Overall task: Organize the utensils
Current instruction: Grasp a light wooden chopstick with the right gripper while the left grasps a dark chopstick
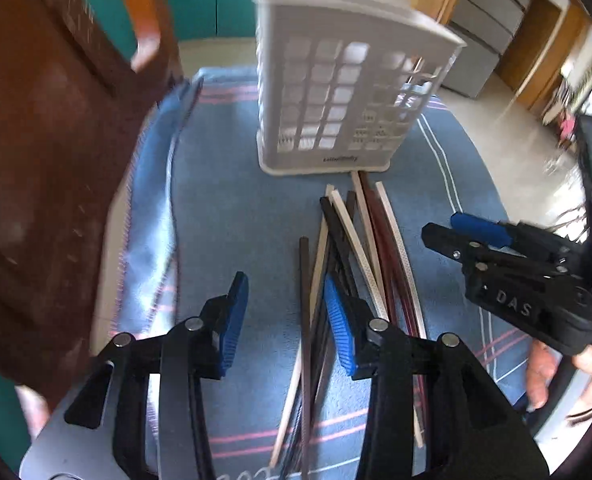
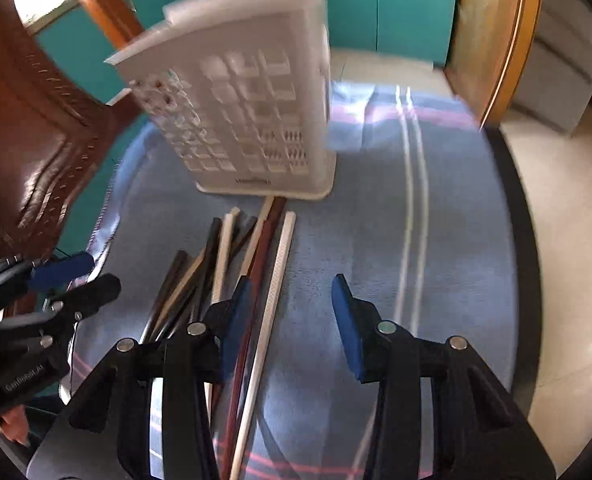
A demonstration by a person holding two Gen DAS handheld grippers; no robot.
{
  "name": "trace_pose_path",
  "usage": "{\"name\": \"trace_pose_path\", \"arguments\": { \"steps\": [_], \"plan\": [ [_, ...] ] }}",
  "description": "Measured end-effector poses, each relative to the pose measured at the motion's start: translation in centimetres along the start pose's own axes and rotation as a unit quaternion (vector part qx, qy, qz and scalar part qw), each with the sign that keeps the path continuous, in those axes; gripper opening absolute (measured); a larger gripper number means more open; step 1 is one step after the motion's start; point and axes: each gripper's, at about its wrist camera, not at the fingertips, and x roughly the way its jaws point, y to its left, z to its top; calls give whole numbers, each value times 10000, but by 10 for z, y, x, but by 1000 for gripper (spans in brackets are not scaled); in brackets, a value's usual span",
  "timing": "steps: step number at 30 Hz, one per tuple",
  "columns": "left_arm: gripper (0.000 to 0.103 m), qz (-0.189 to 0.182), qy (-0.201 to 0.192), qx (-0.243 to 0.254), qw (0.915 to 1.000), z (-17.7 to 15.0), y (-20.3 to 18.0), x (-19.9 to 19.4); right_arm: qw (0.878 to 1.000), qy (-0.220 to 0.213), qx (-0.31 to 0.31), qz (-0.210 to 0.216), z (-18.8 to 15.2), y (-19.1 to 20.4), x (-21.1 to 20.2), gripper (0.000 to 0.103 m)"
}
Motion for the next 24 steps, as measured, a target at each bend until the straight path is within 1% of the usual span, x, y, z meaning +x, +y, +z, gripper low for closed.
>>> {"name": "trace_pose_path", "arguments": {
  "steps": [2, 4, 5, 8, 10, 11, 13, 14, 15, 17, 19, 24],
  "plan": [
    [40, -60, 183, -171, 9997, -7, 6, 10, 9999, 47, 128, 40, -6, -7, 11, 43],
    [40, -81, 192, -192, 9996, -9, 6, 15, 9996, 211, 188, 77, -14, -9, 25, 43],
    [40, -74, 184, -167, 9997, -9, 4, 16, 9994, 264, 183, 110, -13, -10, 25, 43],
    [40, -93, 230, -142, 9996, -11, 2, 19, 9998, 191, -107, -19, -14, 2, 30, 43],
    [40, -6, 305, -101, 9995, -9, 1, 24, 9991, 159, -338, -186, -16, 12, 31, 43],
    [38, 59, 366, -71, 9993, -10, 0, 29, 9984, 152, -461, -279, -17, 16, 32, 43],
    [31, 157, 430, -37, 9989, -14, 0, 37, 9955, 122, -779, -526, -22, 25, 34, 39],
    [21, 178, 374, -44, 9991, -14, 1, 35, 9942, 97, -905, -565, -24, 29, 33, 27],
    [15, 269, 417, -26, 9988, -14, 1, 37, 9943, 122, -936, -492, -25, 30, 32, 11],
    [11, 273, 417, -104, 9987, -14, 4, 39, 9950, 178, -898, -408, -26, 29, 29, 10],
    [11, 232, 377, -153, 9989, -13, 6, 37, 9954, 174, -861, -383, -27, 25, 25, 7],
    [11, 73, 178, -196, 9996, -11, 8, 17, 9979, 134, -530, -340, -23, -1, 7, 6]
  ]
}}
